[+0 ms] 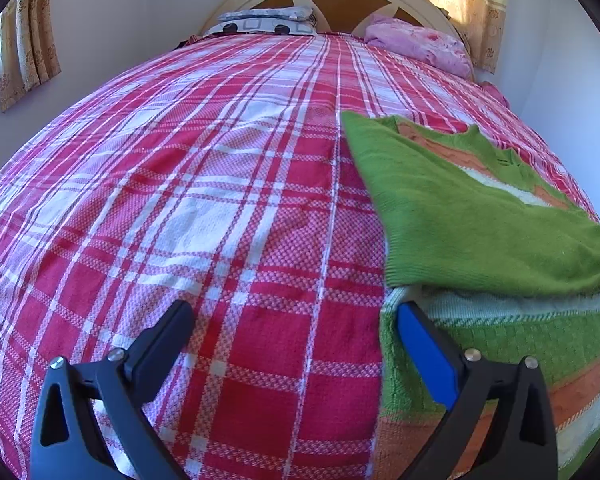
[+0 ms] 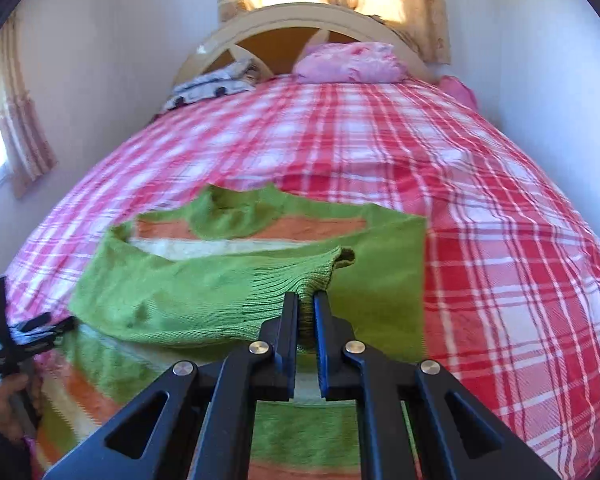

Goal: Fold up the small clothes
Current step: 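Pull the cuff flat along the body with the right tool, release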

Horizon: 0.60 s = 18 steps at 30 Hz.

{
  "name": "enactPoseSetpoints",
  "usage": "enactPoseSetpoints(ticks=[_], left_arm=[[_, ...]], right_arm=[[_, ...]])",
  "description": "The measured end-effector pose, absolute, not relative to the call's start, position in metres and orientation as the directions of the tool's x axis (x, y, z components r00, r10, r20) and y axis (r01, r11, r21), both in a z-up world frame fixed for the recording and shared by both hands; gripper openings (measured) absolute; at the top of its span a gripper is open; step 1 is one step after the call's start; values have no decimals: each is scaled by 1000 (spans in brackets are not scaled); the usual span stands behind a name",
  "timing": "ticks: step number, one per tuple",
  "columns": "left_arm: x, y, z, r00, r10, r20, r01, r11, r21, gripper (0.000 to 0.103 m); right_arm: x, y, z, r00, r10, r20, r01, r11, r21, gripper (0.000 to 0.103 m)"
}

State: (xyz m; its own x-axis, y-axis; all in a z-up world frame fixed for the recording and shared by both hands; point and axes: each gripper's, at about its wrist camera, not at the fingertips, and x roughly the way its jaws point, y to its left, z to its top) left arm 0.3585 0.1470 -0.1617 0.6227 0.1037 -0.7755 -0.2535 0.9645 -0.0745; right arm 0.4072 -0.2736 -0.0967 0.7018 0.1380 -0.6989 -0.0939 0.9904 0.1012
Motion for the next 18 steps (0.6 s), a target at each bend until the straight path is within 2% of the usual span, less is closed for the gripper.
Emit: enactPoseSetpoints(ticks=[6, 14, 18], left_arm=[[358, 146, -162, 622, 108, -775, -254, 965, -70, 103], [352, 150, -160, 639, 110, -762, -275, 957, -92, 103], [343, 151, -153, 672, 142, -727, -293, 952, -85, 103]], right_arm=[[420, -279, -140, 621, 85, -779, -90, 995, 37, 7], [419, -293, -135, 653, -25, -757, -12, 999, -43, 4], [411, -303, -127, 671, 33, -741, -39, 999, 9, 4]])
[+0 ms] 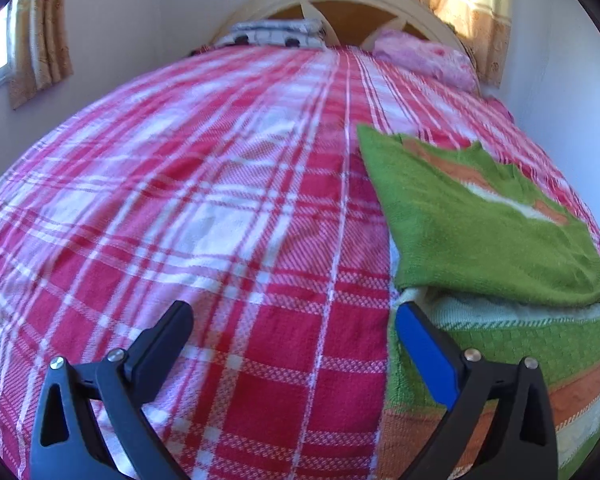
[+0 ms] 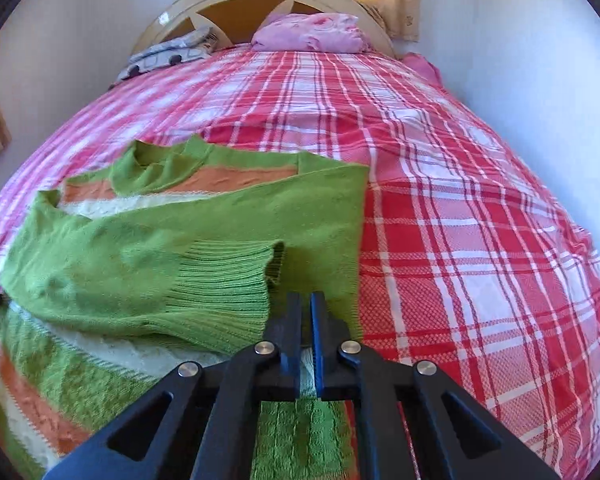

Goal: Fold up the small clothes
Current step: 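Pull the cuff flat along the body with the right tool, release, then move both tools back toward the ribbed hem of the sweater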

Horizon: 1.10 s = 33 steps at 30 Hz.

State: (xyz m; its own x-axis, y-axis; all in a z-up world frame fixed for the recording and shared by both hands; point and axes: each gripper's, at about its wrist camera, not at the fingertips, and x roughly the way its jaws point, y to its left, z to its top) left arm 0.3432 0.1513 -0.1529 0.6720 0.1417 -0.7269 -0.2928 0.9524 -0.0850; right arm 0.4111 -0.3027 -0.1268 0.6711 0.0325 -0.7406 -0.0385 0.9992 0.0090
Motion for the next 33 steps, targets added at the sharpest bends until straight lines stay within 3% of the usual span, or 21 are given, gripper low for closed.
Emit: enactPoseSetpoints(ticks=[1, 3, 4, 5, 9, 14, 18, 21, 26, 29, 33], left_arm=[[341, 152, -151, 679, 140, -720, -292, 952, -90, 103], [338, 154, -150, 686, 145, -713, -300, 949, -97, 103], [339, 155, -149, 685, 143, -715, -301, 948, -99, 103], [340, 157, -147, 681, 137, -719, -304, 946, -108, 103], [352, 154, -136, 676, 128, -726, -293, 950, -105, 103], [381, 138, -123, 681, 97, -726, -226, 971, -82, 103], [400, 129, -151, 608, 148, -780, -217, 976, 17, 103], [400, 137, -159, 609, 97, -787, -211, 977, -42, 103], [399, 132, -159, 616, 116, -780, -200, 980, -13, 103], [397, 124, -159, 620, 138, -772, -193, 981, 21, 103], [392, 117, -158, 629, 148, -764, -173, 984, 49, 103]], right_arm=[[408, -302, -124, 678, 44, -734, -49, 999, 15, 8], [402, -297, -115, 695, 79, -715, -79, 996, 33, 49], [399, -293, -112, 703, 92, -705, -92, 995, 38, 87], [397, -288, -107, 719, 111, -686, -110, 993, 45, 93], [398, -248, -99, 716, 153, -681, -216, 976, -7, 93], [412, -211, -115, 622, 286, -729, -361, 931, 56, 92], [428, -220, -150, 524, 232, -819, -299, 951, 78, 92], [421, -232, -150, 544, 245, -802, -299, 950, 87, 92], [414, -247, -140, 590, 225, -776, -253, 964, 87, 91], [417, -249, -149, 575, 175, -799, -239, 970, 41, 81], [405, -249, -133, 628, 159, -762, -220, 975, 22, 77]])
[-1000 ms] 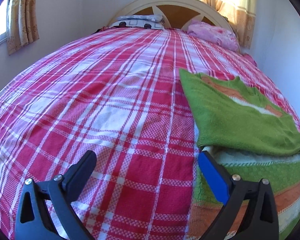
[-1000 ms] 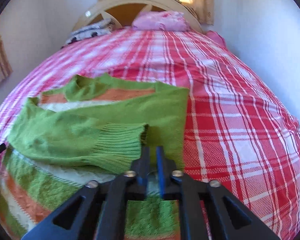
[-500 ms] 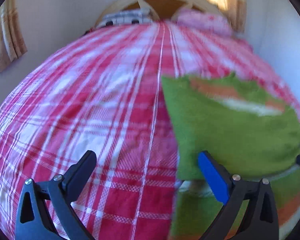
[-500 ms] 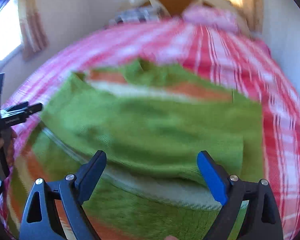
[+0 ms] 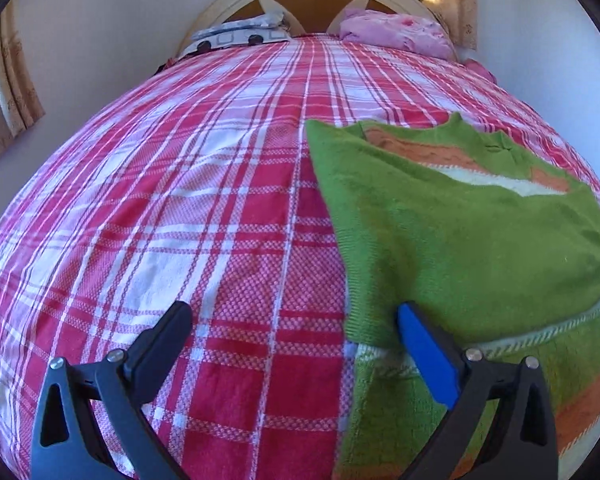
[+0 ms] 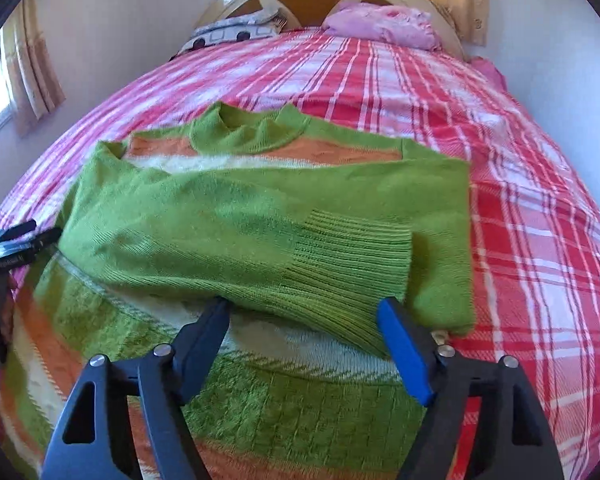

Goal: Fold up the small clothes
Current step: 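Move both tools back toward the ribbed hem of the sweater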

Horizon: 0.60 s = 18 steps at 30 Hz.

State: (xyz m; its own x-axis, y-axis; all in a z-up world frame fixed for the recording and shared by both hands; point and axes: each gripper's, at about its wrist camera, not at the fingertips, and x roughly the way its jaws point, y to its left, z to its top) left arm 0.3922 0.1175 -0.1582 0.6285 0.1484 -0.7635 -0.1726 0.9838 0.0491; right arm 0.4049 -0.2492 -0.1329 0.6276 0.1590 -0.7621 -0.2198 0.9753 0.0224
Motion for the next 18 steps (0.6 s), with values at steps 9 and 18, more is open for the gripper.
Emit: enactPoseSetpoints(ticks=[9, 18], left_arm=[[397, 116, -161, 615, 132, -778, -159, 986, 41, 103], [390, 113, -159, 613, 110, -783, -135, 990, 33, 103]], right_arm=[[401, -219, -150, 572, 118, -812, -293, 954, -68, 77], [384, -229, -144, 590, 121, -798, -256, 966, -43, 77]])
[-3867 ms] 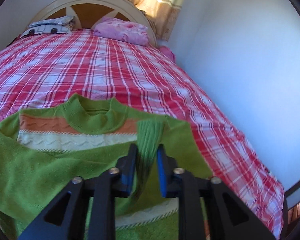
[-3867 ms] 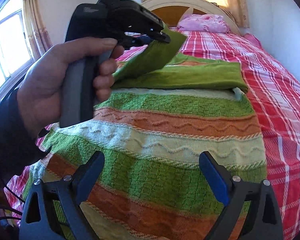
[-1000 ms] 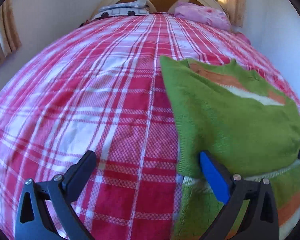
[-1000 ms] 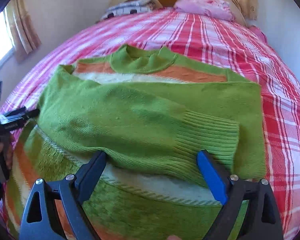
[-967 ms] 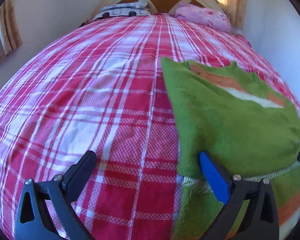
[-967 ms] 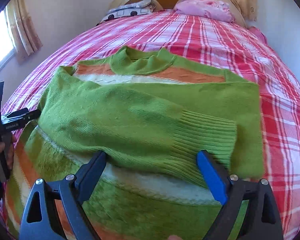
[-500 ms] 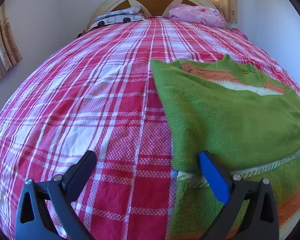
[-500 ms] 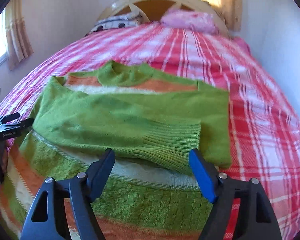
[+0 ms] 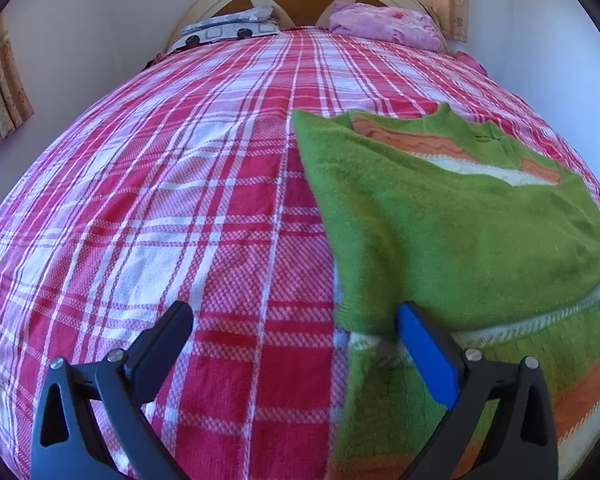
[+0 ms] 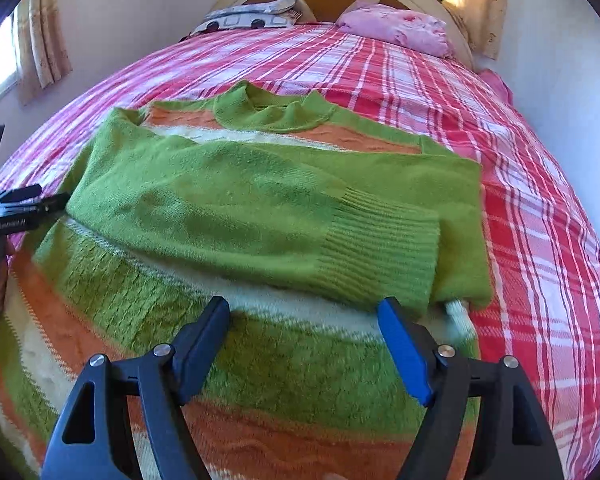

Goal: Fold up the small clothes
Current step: 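Move both tools back toward the ribbed hem of the sweater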

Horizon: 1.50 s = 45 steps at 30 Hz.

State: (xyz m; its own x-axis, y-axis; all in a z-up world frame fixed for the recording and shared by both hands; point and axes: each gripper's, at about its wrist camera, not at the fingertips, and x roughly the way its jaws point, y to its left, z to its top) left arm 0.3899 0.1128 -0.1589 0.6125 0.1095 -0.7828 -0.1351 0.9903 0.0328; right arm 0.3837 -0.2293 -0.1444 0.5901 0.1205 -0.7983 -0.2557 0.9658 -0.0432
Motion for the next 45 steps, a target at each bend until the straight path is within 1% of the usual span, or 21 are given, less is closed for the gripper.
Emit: enactPoseSetpoints(ticks=[3, 6, 11, 20, 23, 30, 39, 45], left_arm=[[380, 105, -160, 601, 107, -792, -108, 993, 52, 103], [369, 98, -155, 612, 115, -783, -91, 993, 75, 103], [346, 92, -146, 622, 53, -781, -60, 998, 20, 103], [296, 75, -126, 662, -29, -749, 3, 999, -37, 103], [284, 69, -120, 669, -40, -742, 18, 999, -38, 103], [248, 63, -114, 679, -75, -730, 41, 997, -64, 103], [204, 70, -120, 671, -77, -738, 28, 997, -78, 103], [175, 76, -128, 661, -77, -747, 22, 996, -84, 103]], right_arm=[[375, -234, -144, 591, 110, -799, -246, 968, -48, 77], [367, -235, -142, 599, 92, -796, -243, 967, -71, 78], [344, -230, -136, 618, 81, -782, -265, 958, -111, 78], [288, -231, -138, 609, 134, -782, -297, 952, -68, 78], [271, -231, -139, 588, 161, -793, -312, 949, -38, 78], [229, -228, -134, 586, 174, -792, -346, 937, -51, 78], [185, -235, -130, 602, 187, -776, -334, 942, -32, 78], [160, -238, -138, 596, 188, -781, -324, 946, -20, 78]])
